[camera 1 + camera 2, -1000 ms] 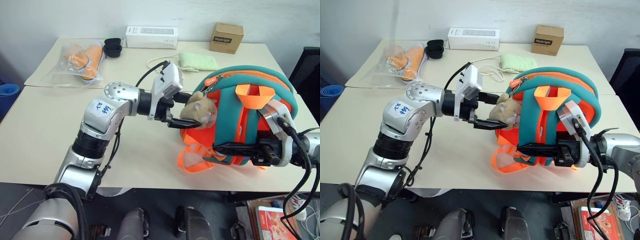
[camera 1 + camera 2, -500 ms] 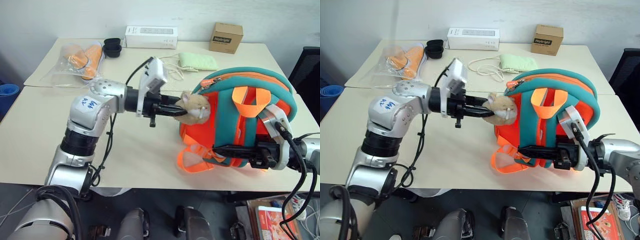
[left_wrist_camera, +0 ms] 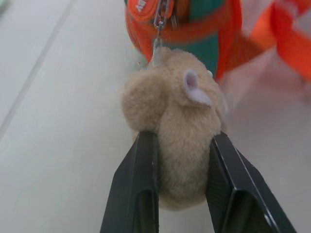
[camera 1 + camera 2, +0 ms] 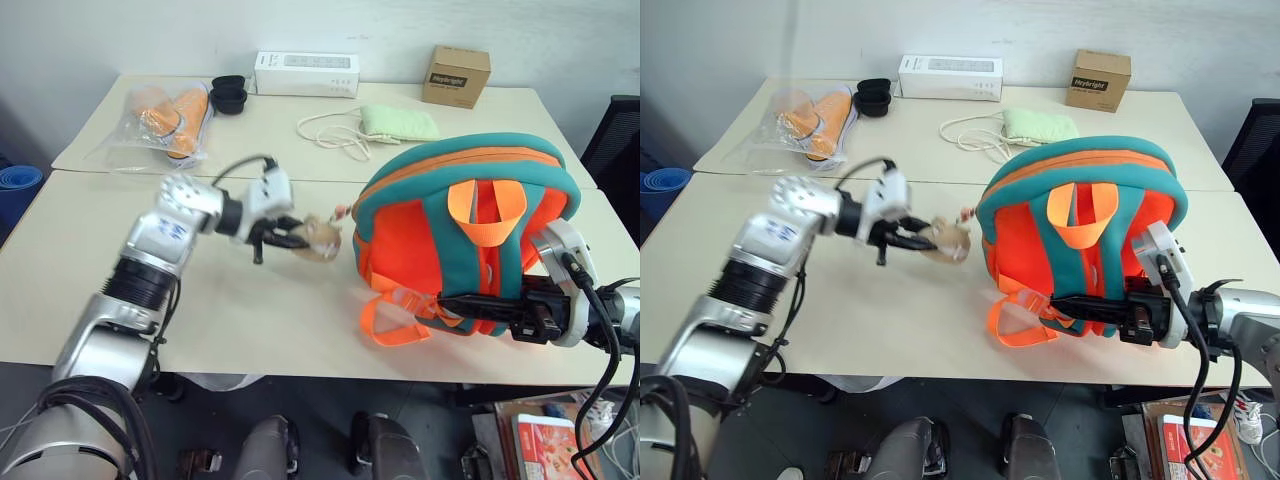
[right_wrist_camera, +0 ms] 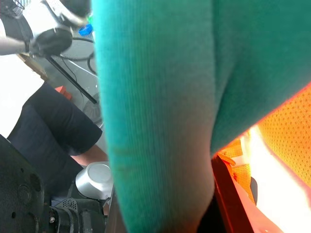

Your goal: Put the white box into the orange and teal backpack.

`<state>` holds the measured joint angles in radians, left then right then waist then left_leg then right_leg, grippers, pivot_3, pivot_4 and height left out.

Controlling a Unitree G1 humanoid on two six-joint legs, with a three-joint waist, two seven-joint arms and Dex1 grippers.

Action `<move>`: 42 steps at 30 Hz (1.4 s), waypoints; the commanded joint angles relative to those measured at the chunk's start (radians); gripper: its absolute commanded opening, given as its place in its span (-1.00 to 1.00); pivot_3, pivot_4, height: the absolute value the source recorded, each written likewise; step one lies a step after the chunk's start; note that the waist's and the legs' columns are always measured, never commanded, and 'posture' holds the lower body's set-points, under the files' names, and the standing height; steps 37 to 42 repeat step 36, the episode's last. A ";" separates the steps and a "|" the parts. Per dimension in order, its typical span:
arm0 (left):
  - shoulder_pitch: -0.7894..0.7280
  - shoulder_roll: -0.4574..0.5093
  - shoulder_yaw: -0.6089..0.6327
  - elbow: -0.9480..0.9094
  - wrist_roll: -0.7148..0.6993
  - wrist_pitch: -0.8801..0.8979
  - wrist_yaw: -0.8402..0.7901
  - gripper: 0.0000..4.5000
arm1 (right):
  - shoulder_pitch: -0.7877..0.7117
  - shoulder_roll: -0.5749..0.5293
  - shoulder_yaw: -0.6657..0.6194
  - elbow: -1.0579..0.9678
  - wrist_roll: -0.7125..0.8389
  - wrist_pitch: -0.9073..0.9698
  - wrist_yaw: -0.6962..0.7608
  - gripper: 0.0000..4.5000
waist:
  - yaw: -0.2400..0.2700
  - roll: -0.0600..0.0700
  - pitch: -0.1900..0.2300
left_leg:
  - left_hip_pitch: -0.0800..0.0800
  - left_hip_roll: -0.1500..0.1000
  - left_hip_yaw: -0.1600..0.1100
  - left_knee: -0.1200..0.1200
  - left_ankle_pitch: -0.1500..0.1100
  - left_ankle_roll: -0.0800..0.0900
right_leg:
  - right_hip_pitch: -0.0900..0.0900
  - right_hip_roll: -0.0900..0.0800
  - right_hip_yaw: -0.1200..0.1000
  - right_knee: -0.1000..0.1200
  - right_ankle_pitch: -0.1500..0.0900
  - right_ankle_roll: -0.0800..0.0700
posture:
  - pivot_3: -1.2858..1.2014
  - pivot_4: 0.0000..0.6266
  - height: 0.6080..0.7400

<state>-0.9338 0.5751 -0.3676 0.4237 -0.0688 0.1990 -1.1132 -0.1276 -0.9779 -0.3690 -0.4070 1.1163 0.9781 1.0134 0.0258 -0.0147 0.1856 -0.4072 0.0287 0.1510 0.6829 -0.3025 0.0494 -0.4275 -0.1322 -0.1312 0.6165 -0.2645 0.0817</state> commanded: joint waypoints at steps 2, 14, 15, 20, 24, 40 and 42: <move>-0.014 -0.023 -0.055 0.100 0.181 -0.222 0.115 -0.63 | -0.003 -0.007 -0.039 -0.013 0.015 -0.014 0.009 -1.00 | -0.002 0.000 0.000 | 0.000 0.001 0.000 0.000 0.000 0.000 | 0.000 0.000 0.001 0.000 0.000 0.000 | 0.03 -0.52 1.00; 0.148 -0.082 0.128 -0.255 -0.135 0.163 -0.070 -0.06 | 0.002 -0.028 -0.041 0.072 -0.102 -0.079 -0.007 -0.13 | -0.002 0.000 0.000 | 0.000 0.000 -0.001 0.000 0.000 0.000 | 0.000 0.000 0.003 0.000 0.000 0.000 | 0.03 -0.52 1.00; 0.172 -0.061 0.160 -0.302 -0.186 0.202 -0.096 0.08 | 0.008 -0.045 -0.048 0.094 -0.122 -0.089 0.017 0.02 | -0.004 0.000 0.000 | 0.000 0.000 -0.001 0.000 0.000 0.000 | 0.000 0.000 0.002 0.000 0.000 0.000 | 0.03 -0.52 1.00; 0.320 0.092 0.366 -0.513 -0.393 0.429 -0.103 0.79 | 0.094 -0.161 -0.133 0.251 -0.259 -0.178 0.163 0.78 | -0.009 0.000 0.000 | 0.001 0.001 -0.001 0.000 0.000 -0.001 | 0.001 0.001 0.003 0.001 0.000 0.000 | 0.03 -0.52 1.00; 0.444 0.255 0.515 -0.573 -0.446 0.489 -0.109 0.99 | 0.126 -0.265 -0.205 0.486 -0.367 -0.256 0.279 0.99 | -0.009 0.000 0.000 | 0.001 0.000 0.000 0.000 0.000 -0.001 | 0.001 0.001 0.001 0.001 0.000 0.000 | 0.03 -0.52 1.00; 0.567 0.455 0.648 -0.731 -0.484 0.486 -0.086 0.99 | 0.021 -0.350 -0.213 0.797 -0.493 -0.372 0.431 0.99 | -0.013 0.004 0.001 | 0.001 0.002 -0.001 -0.002 -0.005 -0.010 | -0.001 -0.001 0.005 0.001 -0.003 -0.004 | 0.03 -0.52 1.00; 0.567 0.455 0.648 -0.731 -0.484 0.486 -0.086 0.99 | 0.021 -0.350 -0.213 0.797 -0.493 -0.372 0.431 0.99 | -0.013 0.004 0.001 | 0.001 0.002 -0.001 -0.002 -0.005 -0.010 | -0.001 -0.001 0.005 0.001 -0.003 -0.004 | 0.03 -0.52 1.00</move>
